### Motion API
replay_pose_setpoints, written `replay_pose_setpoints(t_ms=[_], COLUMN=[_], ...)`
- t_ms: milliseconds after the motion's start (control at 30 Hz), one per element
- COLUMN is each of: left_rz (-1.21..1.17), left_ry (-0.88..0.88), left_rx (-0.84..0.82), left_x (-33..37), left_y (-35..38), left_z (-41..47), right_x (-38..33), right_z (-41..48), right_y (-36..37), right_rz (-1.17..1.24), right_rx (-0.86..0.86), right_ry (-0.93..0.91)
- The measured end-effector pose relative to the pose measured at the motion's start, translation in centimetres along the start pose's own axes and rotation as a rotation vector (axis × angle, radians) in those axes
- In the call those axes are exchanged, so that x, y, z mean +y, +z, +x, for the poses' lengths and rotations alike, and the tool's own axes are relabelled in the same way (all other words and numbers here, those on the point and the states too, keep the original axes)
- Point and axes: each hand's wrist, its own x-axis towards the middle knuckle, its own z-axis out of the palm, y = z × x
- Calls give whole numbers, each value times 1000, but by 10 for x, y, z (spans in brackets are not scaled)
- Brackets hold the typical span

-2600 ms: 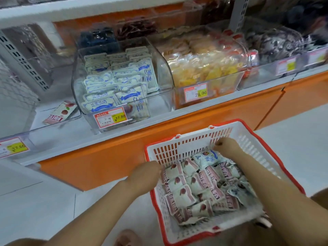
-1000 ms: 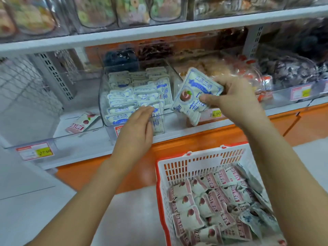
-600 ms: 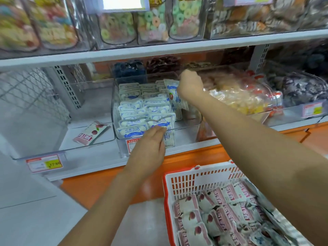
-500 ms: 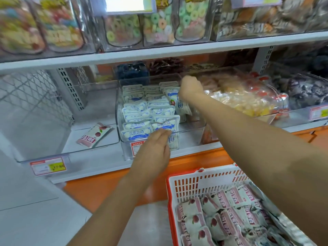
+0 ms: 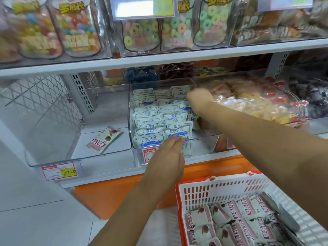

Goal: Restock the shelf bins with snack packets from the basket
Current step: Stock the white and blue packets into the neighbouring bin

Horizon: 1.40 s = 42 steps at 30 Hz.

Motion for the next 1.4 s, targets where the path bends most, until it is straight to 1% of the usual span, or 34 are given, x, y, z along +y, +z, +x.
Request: replay_pose_setpoints(t_ms=[133, 233, 333, 433, 467, 500, 533, 633, 767, 833, 900, 967, 1033, 1133, 1200, 1267, 1400], left_rz=[-24, -47, -70, -90, -88, -75, -52, 15, 89, 88, 114, 116, 108, 94, 93, 86, 60], left_ry=[16, 39, 54, 180, 221, 250, 267, 249, 72, -22, -74, -117, -134, -179, -196, -208, -250], left_rx=[12, 21, 67, 147, 135, 89, 20, -203, -448, -530, -588, -643, -659, -635, -625, -624, -643], left_x=[-3, -8, -9, 2, 9, 15, 23, 33, 29, 21, 10, 1, -4, -6, -5, -4, -7], left_y=[2, 3, 4, 11, 16, 21, 28, 55, 84, 95, 104, 109, 112, 113, 113, 114, 114], left_z=[0, 0, -3, -12, -16, -21, -26, -41, -56, -64, -73, -82, -87, -85, -82, -80, -74], right_x=[-1, 0, 8, 24, 30, 36, 41, 59, 93, 115, 136, 146, 147, 138, 135, 132, 130], right_z=[-3, -8, -29, -72, -89, -106, -124, -168, -212, -237, -263, -286, -302, -312, -314, -316, -314], right_y=[7, 0, -21, -30, -29, -23, -15, 28, 106, 146, 177, 203, 220, 245, 263, 277, 290], right_rz=[154, 312, 381, 405, 411, 435, 473, 604, 656, 679, 742, 703, 670, 736, 738, 702, 680], right_rx=[-22, 22, 63, 155, 187, 182, 149, -34, -287, -361, -407, -480, -497, -476, -496, -553, -595], right_ry=[8, 14, 19, 65, 81, 102, 126, 209, 434, 564, 666, 739, 792, 829, 797, 750, 785])
